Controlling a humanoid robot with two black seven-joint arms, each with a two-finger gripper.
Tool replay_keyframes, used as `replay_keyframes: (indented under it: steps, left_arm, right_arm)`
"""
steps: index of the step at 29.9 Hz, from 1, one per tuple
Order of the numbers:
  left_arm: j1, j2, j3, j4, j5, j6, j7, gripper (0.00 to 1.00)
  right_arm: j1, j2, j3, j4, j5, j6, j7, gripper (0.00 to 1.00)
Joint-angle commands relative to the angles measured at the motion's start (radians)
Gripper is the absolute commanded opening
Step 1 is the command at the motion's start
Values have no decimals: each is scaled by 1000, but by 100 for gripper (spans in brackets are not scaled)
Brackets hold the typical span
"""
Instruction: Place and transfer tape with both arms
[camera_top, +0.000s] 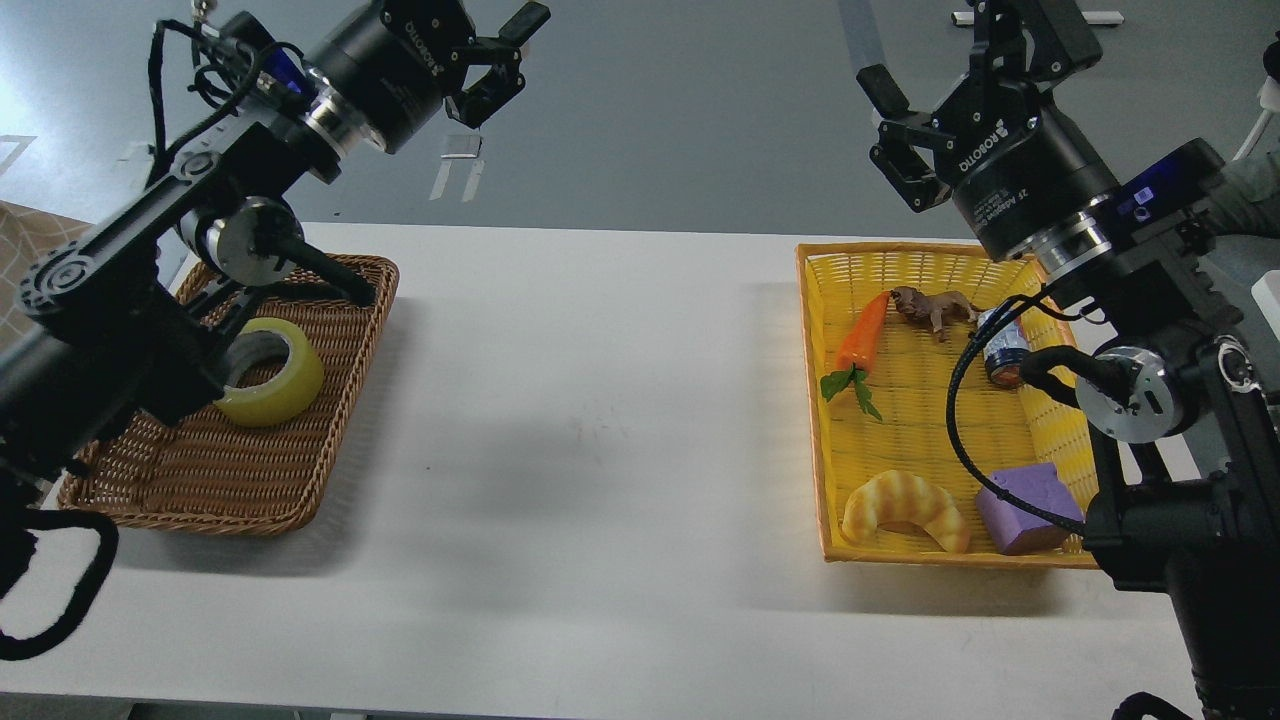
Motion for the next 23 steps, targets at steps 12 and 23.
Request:
replay_keyframes:
  steps: [12, 23]
  left_arm:
    - [221, -125, -193, -121, 10, -18, 57, 98]
    - [221, -126, -234, -136, 18, -15, 54, 98]
  right_arm:
    - [41, 45, -3, -15, 6, 6, 9, 100]
    - [42, 52, -21, -50, 5, 6, 11, 100]
